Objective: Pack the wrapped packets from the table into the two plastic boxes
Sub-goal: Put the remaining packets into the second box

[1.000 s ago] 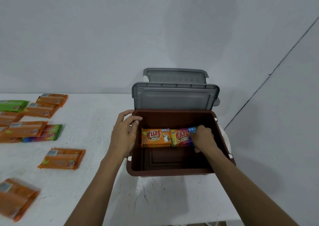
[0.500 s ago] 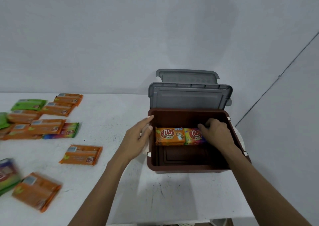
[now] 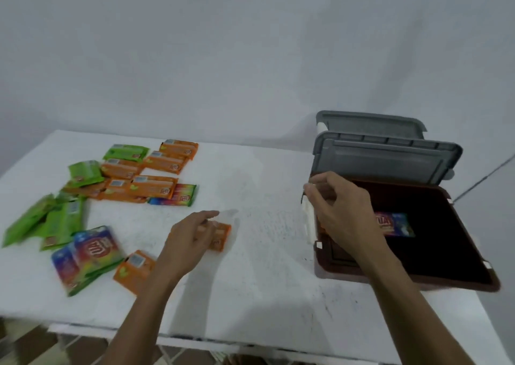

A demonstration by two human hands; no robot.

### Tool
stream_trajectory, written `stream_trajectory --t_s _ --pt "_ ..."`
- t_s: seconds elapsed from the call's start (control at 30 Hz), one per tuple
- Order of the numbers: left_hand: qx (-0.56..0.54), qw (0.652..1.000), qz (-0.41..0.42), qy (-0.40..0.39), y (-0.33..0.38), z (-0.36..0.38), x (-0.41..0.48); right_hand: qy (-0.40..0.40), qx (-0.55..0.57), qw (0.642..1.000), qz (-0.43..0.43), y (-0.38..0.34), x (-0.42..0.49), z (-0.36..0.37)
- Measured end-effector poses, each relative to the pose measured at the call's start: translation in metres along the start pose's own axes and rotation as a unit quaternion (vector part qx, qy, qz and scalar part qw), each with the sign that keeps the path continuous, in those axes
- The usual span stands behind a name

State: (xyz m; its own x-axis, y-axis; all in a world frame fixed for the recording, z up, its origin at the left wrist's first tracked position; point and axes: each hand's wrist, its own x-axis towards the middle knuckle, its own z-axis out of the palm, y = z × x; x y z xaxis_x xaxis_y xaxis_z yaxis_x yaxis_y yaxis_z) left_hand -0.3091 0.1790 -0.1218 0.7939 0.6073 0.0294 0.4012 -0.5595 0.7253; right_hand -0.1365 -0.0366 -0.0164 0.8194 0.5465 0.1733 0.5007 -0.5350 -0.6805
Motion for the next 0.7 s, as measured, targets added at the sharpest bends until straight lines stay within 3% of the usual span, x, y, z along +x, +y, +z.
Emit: stream_trajectory --t_s 0.23,0.53,0.7 --pt "0.156 0.987 -0.023 0.036 -0.085 -0.032 -0.024 -0.106 0.021 0.993 -0.051 -0.037 -0.004 0.098" --pt "0.182 0.98 -0.001 0.078 -0.131 -0.026 -0.042 -0.3 -0.129 0.941 -0.092 -0.047 0.008 0.207" --pt "0.155 0.982 -0.012 0.108 -0.129 -0.024 -0.042 -0.307 -0.23 0.913 -0.138 -0.044 0.014 0.23"
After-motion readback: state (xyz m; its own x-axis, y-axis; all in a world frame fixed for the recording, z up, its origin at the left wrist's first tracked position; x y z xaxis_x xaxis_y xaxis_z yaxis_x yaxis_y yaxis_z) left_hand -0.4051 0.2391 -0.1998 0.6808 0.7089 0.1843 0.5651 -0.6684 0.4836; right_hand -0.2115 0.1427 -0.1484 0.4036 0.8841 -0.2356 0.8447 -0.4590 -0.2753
